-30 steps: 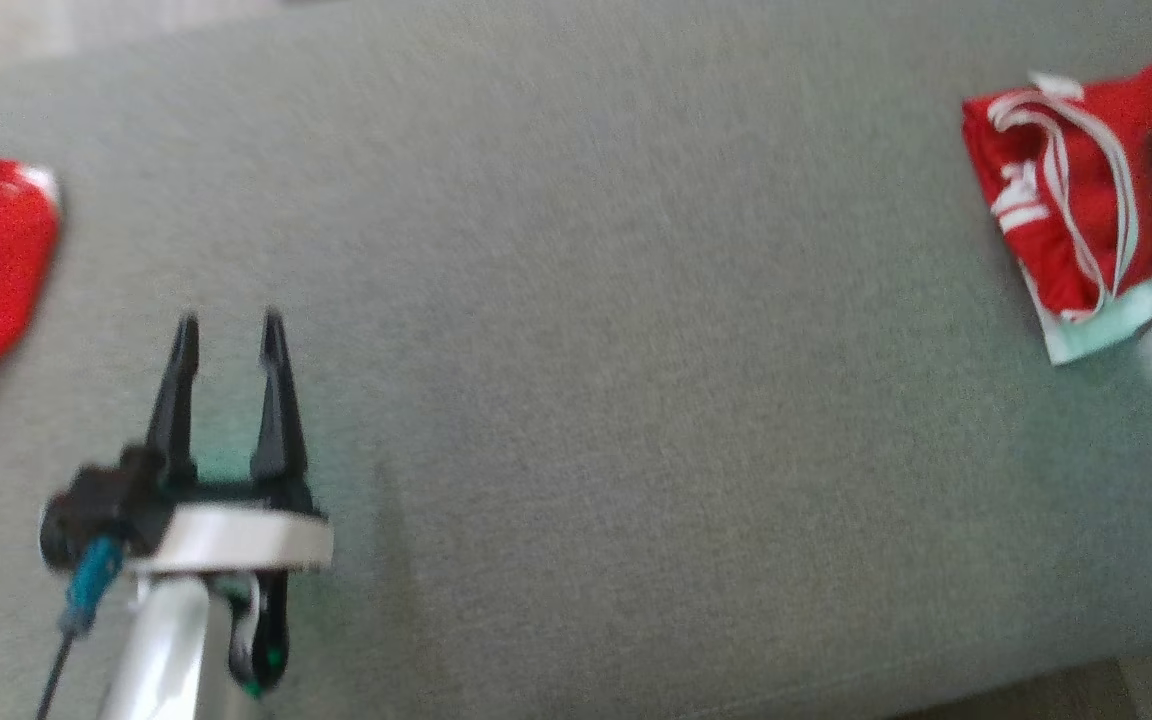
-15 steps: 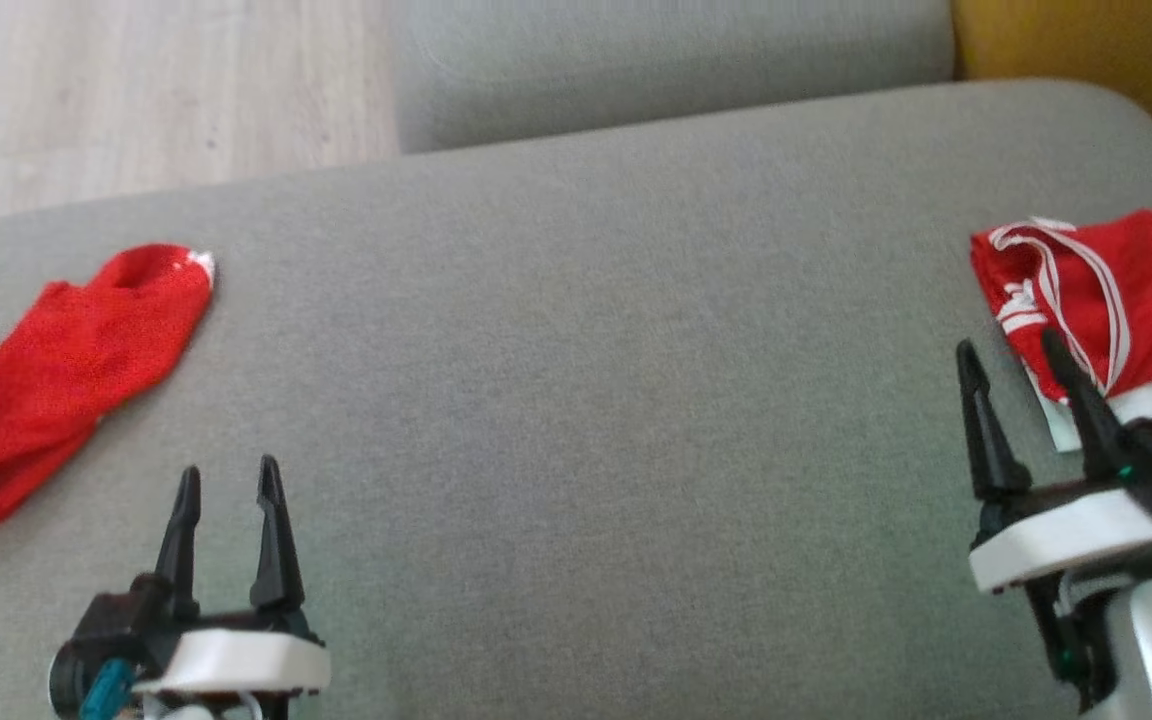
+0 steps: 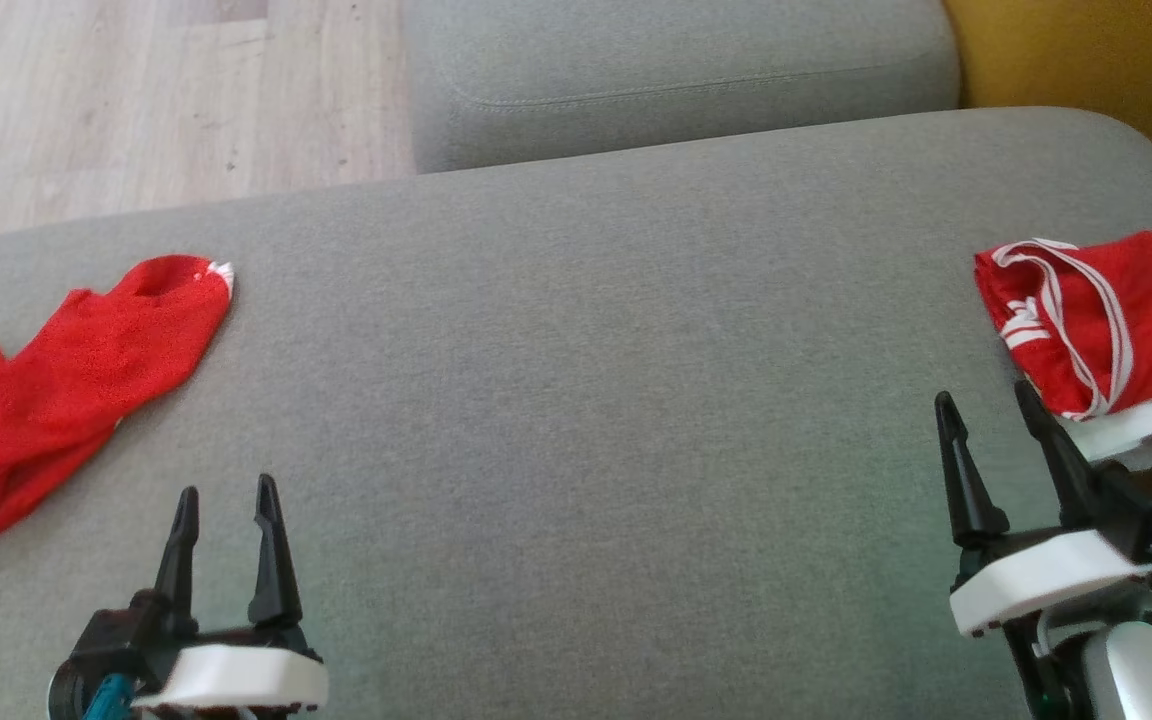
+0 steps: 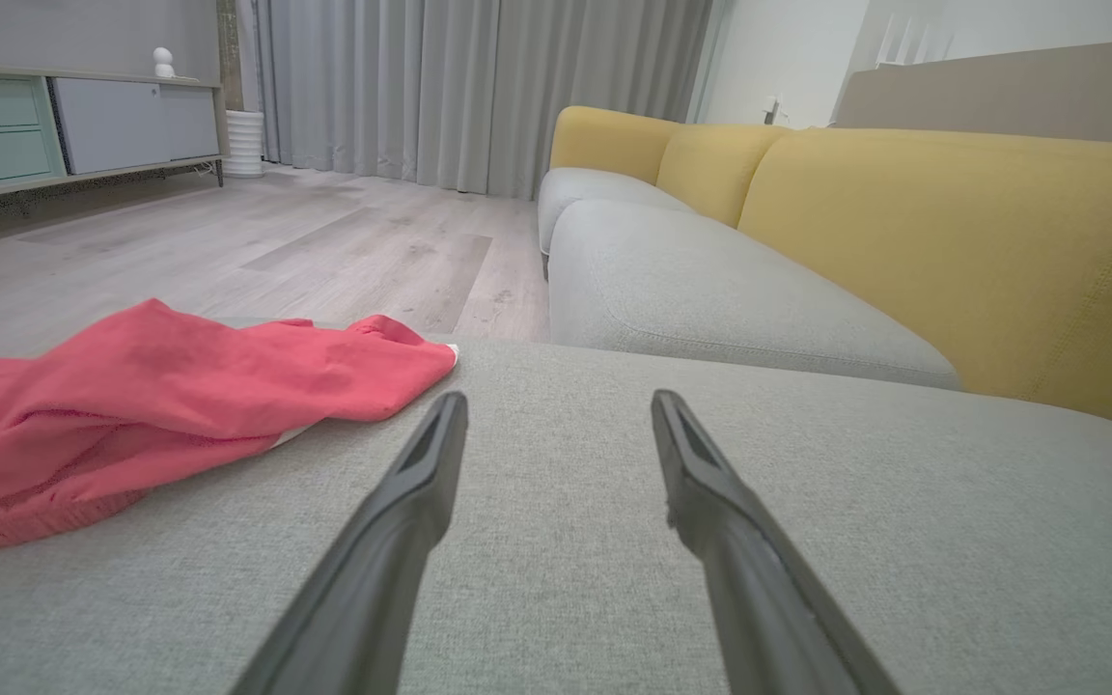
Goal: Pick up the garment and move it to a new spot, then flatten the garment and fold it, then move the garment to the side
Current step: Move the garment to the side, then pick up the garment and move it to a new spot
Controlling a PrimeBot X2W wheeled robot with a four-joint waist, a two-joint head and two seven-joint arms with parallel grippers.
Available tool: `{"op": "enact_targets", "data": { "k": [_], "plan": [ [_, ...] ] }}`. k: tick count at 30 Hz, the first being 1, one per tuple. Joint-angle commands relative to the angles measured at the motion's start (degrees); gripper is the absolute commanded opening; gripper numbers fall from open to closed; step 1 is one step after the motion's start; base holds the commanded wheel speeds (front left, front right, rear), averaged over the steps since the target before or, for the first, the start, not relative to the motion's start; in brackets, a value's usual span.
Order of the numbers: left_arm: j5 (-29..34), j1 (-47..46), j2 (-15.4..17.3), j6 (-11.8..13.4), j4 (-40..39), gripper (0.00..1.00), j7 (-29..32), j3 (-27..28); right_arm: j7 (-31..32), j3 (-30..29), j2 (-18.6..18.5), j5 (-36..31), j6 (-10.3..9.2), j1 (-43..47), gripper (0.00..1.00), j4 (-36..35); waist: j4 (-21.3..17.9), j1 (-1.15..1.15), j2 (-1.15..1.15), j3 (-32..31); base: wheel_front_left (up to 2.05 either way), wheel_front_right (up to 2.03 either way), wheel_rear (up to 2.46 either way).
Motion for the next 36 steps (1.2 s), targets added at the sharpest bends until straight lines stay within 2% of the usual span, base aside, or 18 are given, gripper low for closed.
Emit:
{"op": "enact_targets", "data": {
  "k": [1, 7, 19, 28, 36],
  "plan": [
    [0.36, -2.20, 0.19, 0.12, -1.30, 1.00, -0.53, 1.82, 0.20, 0.98, -0.17, -0.45, -0.05, -0.99, 1.00, -1.53, 0.69, 0.00, 0.00, 0.16, 0.00, 0.00, 0.00],
    [0.42, -2.84, 0.06, -0.16, -1.30, 1.00, -0.53, 1.06, 1.01, 0.60, 0.69, -1.26, -0.05, 0.38, 1.00, -1.36, 5.90, 0.00, 0.00, 1.23, 0.00, 0.00, 0.00],
    [0.04, -2.85, -0.07, -0.16, -0.96, 1.00, -0.53, 1.39, 1.15, 4.46, -0.02, -1.17, -0.05, -1.53, 1.00, -1.11, 23.94, 0.00, 0.00, 3.53, 0.00, 0.00, 0.00],
    [0.00, -1.29, -0.14, -0.11, -1.18, 1.00, -0.53, 1.97, 1.25, 6.89, -0.04, -0.45, -0.05, -1.73, 1.00, 0.29, 30.83, 0.00, 0.00, 2.42, 0.00, 0.00, 0.00],
    [0.68, -1.32, 0.11, 0.02, -1.80, 1.00, -0.53, 2.47, 0.43, 8.37, -0.03, -0.06, -0.05, -2.38, 1.00, 0.11, 31.07, 0.00, 0.00, 3.28, 0.00, 0.00, 0.00]
  ]
}}
